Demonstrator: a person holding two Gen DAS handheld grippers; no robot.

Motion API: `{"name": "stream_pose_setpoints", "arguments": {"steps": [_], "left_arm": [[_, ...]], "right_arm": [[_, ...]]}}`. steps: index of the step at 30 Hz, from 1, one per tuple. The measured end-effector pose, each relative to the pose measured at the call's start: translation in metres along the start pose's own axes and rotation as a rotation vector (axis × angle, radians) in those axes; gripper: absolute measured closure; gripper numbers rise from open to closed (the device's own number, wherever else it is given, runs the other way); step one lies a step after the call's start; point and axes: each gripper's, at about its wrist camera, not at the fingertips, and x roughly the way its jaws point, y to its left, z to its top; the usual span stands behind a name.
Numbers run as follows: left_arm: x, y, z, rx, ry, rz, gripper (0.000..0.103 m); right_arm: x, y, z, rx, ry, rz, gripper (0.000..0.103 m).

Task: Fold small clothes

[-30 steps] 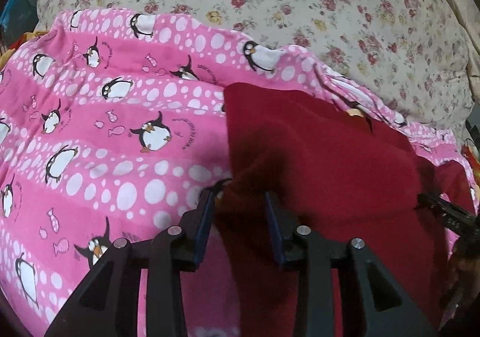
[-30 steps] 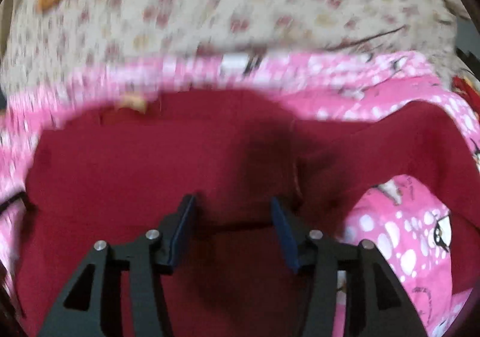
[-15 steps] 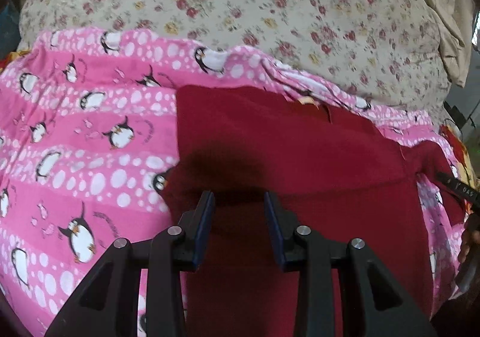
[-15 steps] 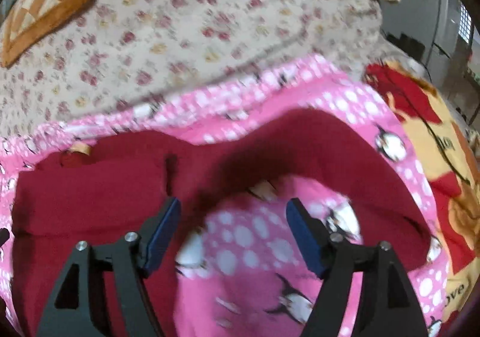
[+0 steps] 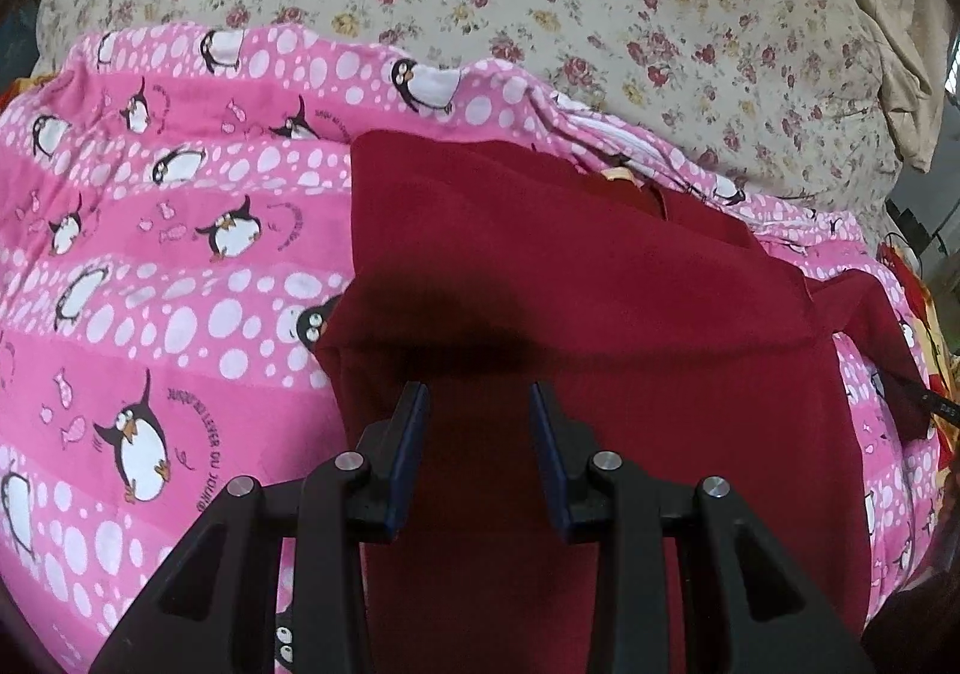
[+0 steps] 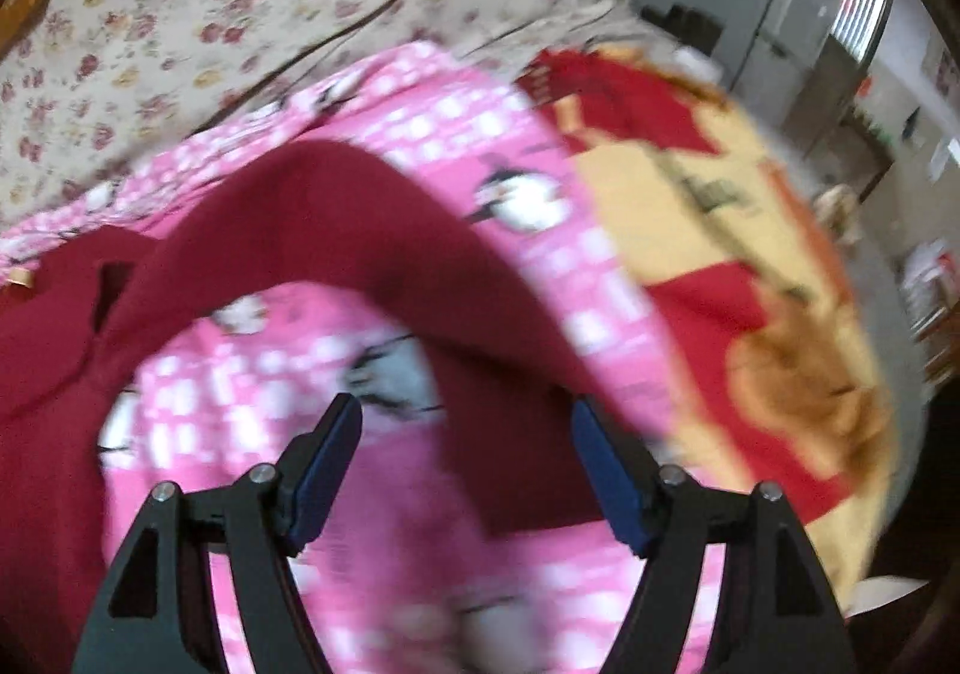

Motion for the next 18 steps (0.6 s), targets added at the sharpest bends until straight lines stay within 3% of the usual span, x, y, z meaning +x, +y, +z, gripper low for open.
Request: {"name": "stream_pose_setpoints", "arguments": {"steps": [8,9,10,11,14,16,18], "left_arm": [[0.0,0.005,0.001,-0.017,-0.005,-0.001,0.089],[0.0,0.006,0.001,-0.019,-0.005,-0.001,0.089],[0.0,0.006,0.002,-0.02,-0.004,-0.002,0.089],[0.0,0.006,0.002,-0.02,-0.004,0.0,0.089],[0.001,0.008,0.002,-0.022,0.0,0.001,0.089],[0.0,0.009,0.003,-0.027,0.002,-0.002,0.089],[-0.004,0.012,0.005,-0.036,-0.008,-0.003,0.089]], "right_arm": [[0.006,-0.019,0.012,-0.149,-0.022,-0.162,0.028],[0.012,-0.019,0.013,-0.168,-0.013,-0.166,0.042],[0.021,-0.018,0.013,-0.201,0.012,-0.149,0.072],[0.026,-0.016,0.011,-0.219,0.034,-0.136,0.084],[0.027,-0.012,0.01,-0.257,0.002,-0.148,0.095],[0.019,-0.011,0.014,-0.255,-0.022,-0.149,0.096],[-0.002,-0.008,0.025,-0.241,-0.105,-0.153,0.097]]}}
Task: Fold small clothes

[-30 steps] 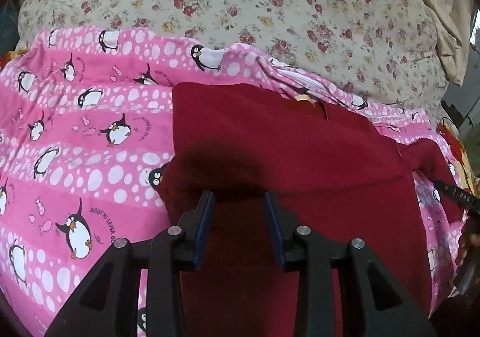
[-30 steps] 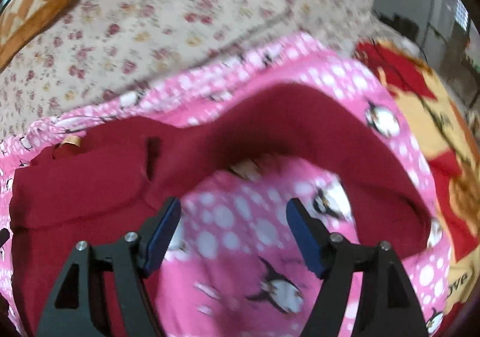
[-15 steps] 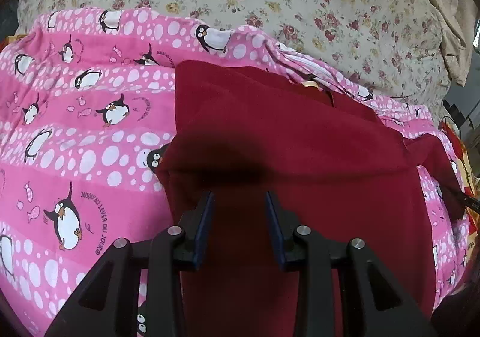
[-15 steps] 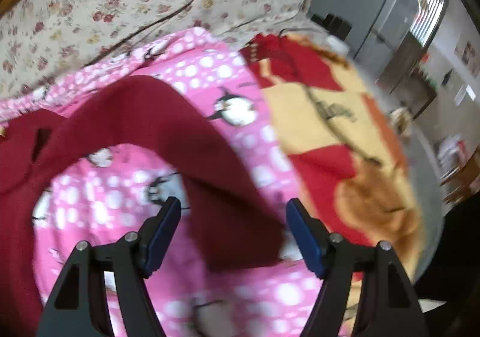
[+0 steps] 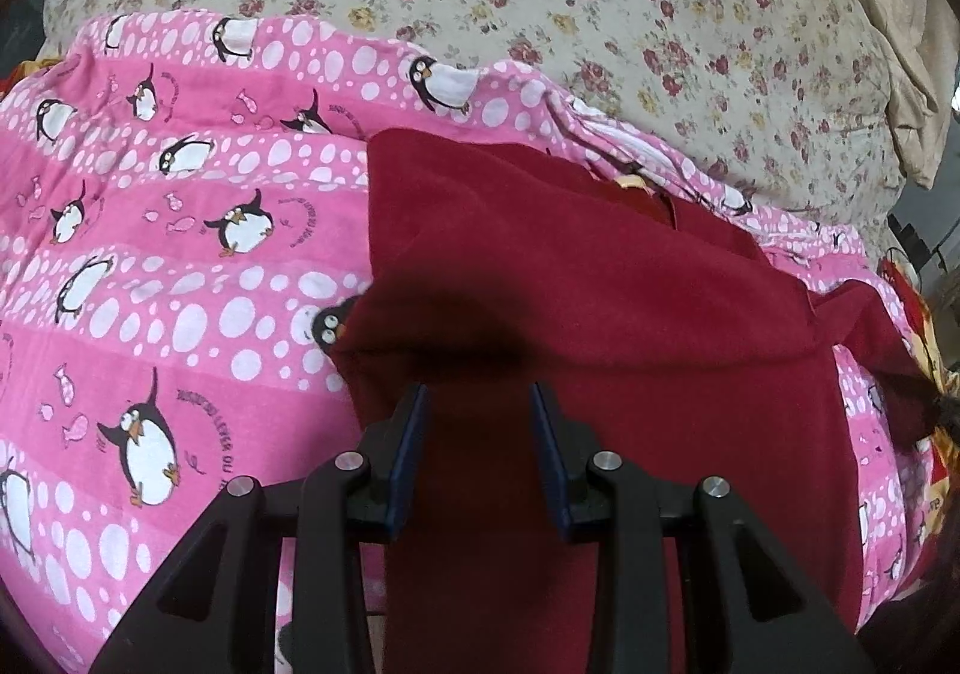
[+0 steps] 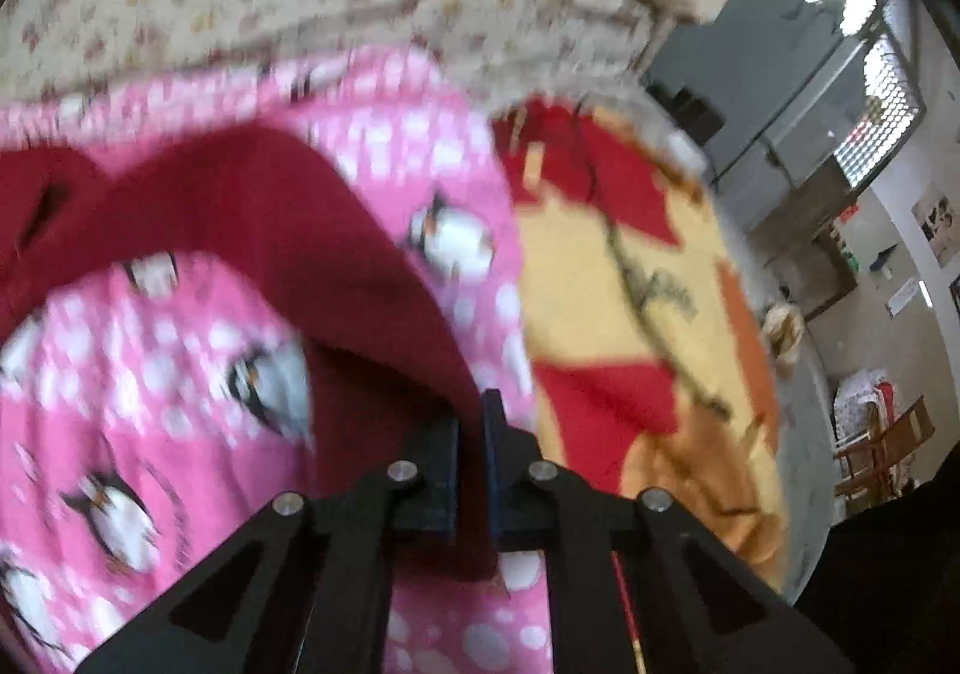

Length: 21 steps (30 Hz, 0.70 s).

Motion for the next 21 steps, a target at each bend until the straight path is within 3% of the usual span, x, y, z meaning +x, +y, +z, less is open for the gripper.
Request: {"name": "stream_pose_setpoints", "arguments": {"steps": [5,8,11,15,19,20,21], "left_arm": [[-0.01,0.009,0.007,-0.026,-0.03,0.005,0.089],[-0.015,0.016,0.011,-0.038,-0.043,0.009,0.089],[-0.018,0.023,0.014,-0.051,-0.053,0.013,0.089],[-0.022,0.034,0.017,-0.071,-0.066,0.021,0.089],[-0.02,0.041,0.02,-0.088,-0.068,0.025,0.089],[-0.019,0.042,0.02,-0.093,-0.065,0.024,0.089],[-0.018,0.043,0.021,-0.098,-0.06,0.019,0.089]], "right_arm": [[-0.067,0.02,0.047,-0.043,-0.284,-0.057,0.097],[-0.112,0.049,0.077,-0.089,-0.444,0.022,0.097],[-0.144,0.09,0.097,-0.157,-0.533,0.139,0.097],[-0.177,0.162,0.106,-0.273,-0.57,0.385,0.097],[-0.186,0.25,0.101,-0.345,-0.511,0.639,0.096],[-0.18,0.272,0.097,-0.354,-0.478,0.695,0.095],[-0.178,0.286,0.092,-0.364,-0.449,0.735,0.084]]}}
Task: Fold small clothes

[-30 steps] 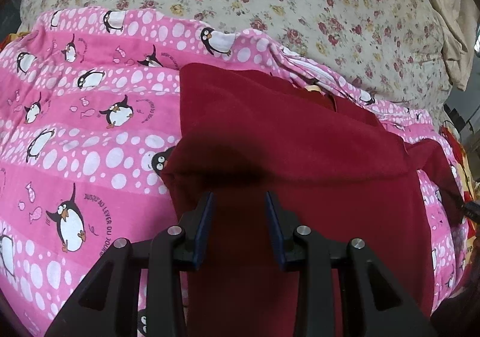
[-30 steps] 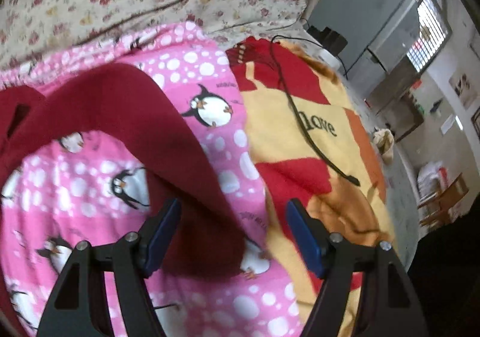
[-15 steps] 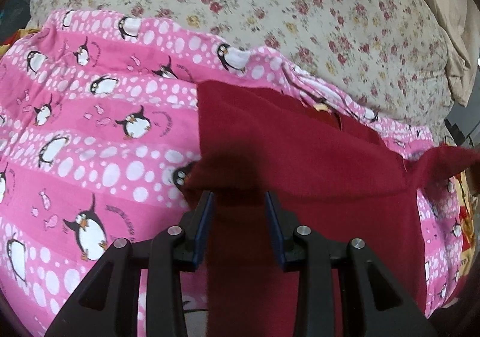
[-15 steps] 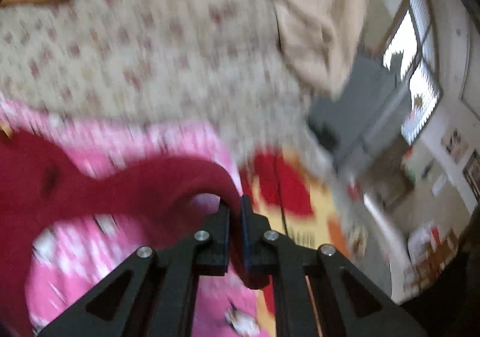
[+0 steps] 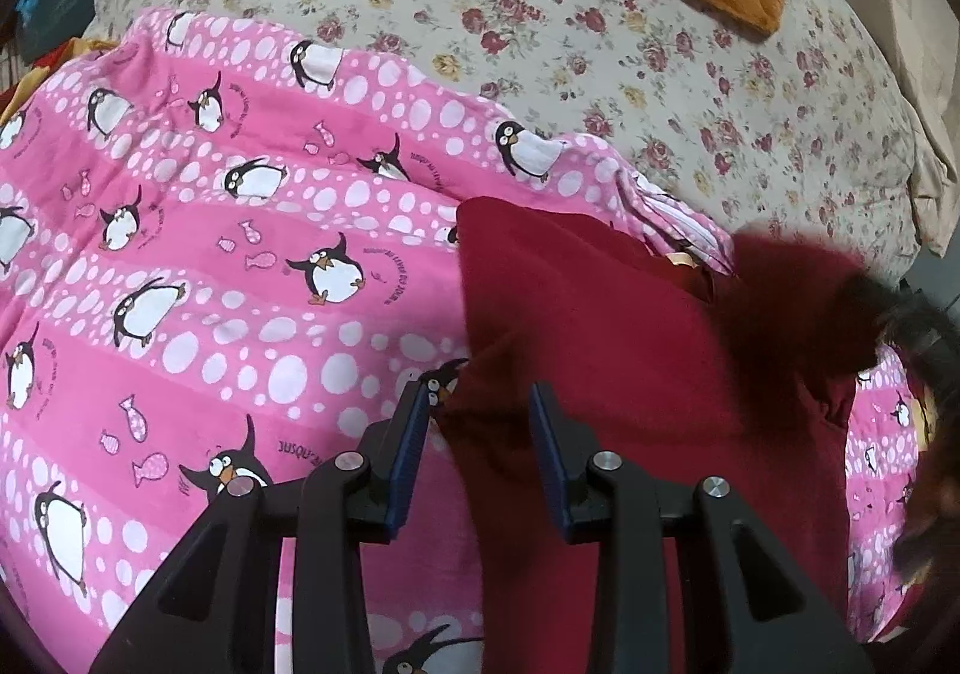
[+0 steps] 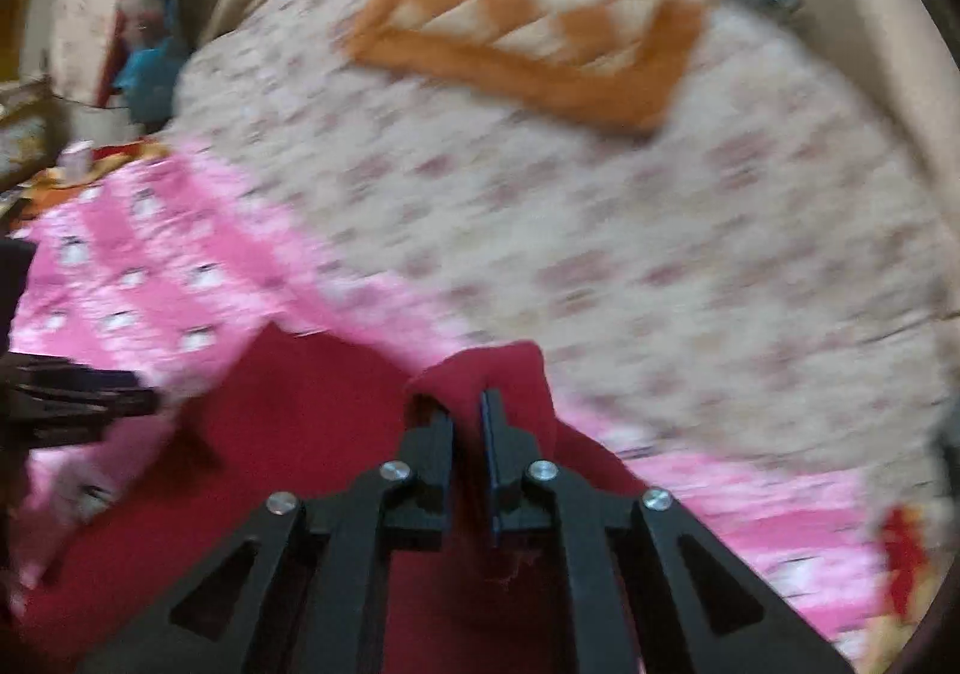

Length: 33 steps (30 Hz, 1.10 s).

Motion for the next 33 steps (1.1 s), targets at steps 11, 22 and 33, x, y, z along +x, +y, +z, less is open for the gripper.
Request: {"name": "stream_pose_setpoints", "arguments": {"steps": [11,22,33], "left_arm": [[0.01,-0.036,0.008,0.061,0.013,-0.11,0.088],[0.041,-0.099,-0.028,0.256,0.154,-0.125,0.086],[0.037,-0.097,-0.029,0.134,0.193,-0.22,0.086]], "right_arm": [[-0.015,-0.027,-0.057,0.176,0.104,0.054,0.036],[-0.059,-0.122,-0.146,0.489,0.156,0.029,0.033],[-0.034,-0.072,-0.127,0.407,0.166,0.181,0.033]]}}
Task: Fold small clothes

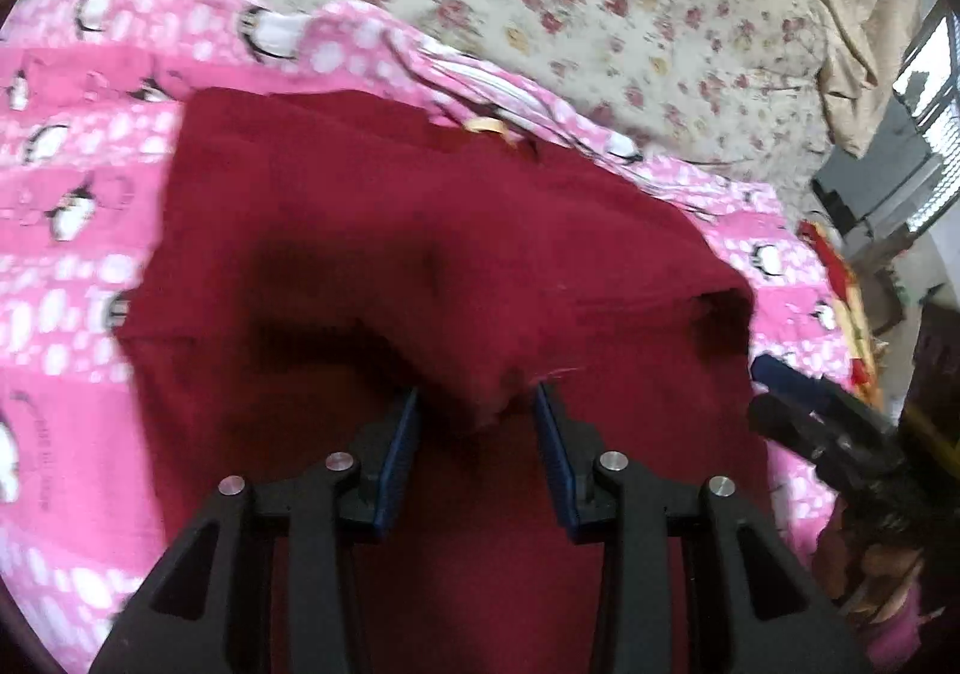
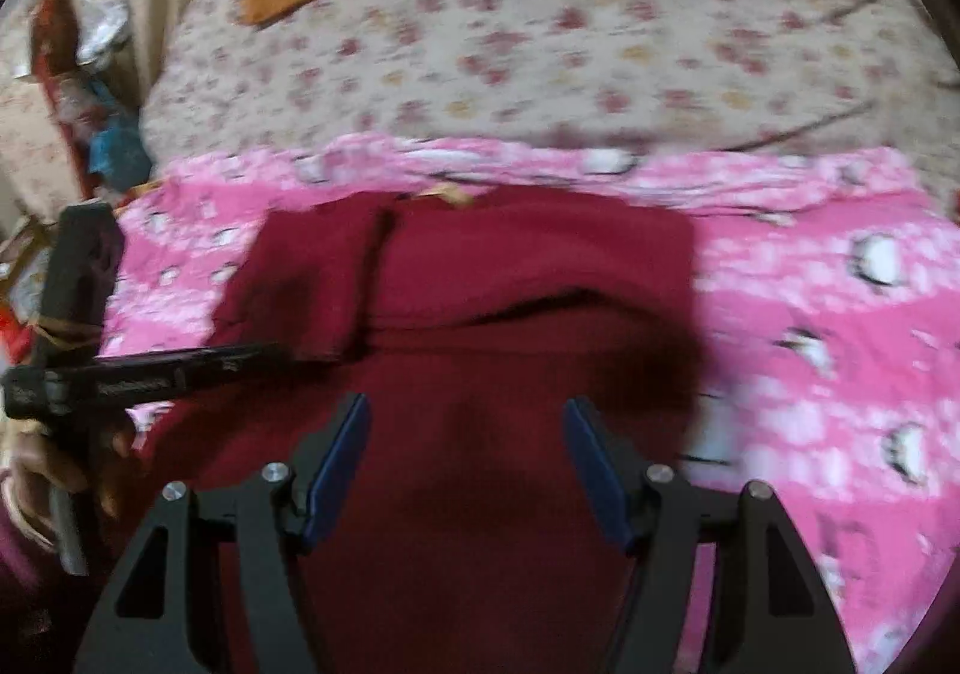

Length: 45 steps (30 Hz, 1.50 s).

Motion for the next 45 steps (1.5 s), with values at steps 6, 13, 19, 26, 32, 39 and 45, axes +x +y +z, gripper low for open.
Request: {"name": "stream_pose_setpoints", "arguments": {"steps": [6,13,19,26,32,39,45], "left_arm": [[-0.023,0.032,-0.002,0.009,-0.041,0.095,0.086],[-0.06,0.073,0.002,0.0,-0.119,0.16,0.086],[-0.062,0.088,0.011,-0.071,-0.125,0.114,0.086],[-0.04,0.081,0.042,-0.083,-0.159,0.104,0.085],[0.002,0.083,0.073,-0.122,-0.124,0.057,0.102],[-0.004,0.077,0.078,-0.098,-0.134,0.048,0.103],[-0.022,0.077,0.07,-0.109,-0.143,0.007,0.103]], "right_arm": [[0.067,0.032,0.045,0.095,0.029,0.253,0.033],[0.14,0.068,0.069,0.213,0.191,0.431,0.034],[0.138,0.105,0.107,0.226,0.113,0.58,0.034],[0.044,0.059,0.068,-0.016,0.019,0.172,0.034],[-0.005,-0.009,0.012,-0.151,-0.037,-0.273,0.034],[0.014,-0.049,0.007,-0.181,-0.004,-0.372,0.071],[0.025,-0.041,0.014,-0.214,-0.008,-0.367,0.097]]}}
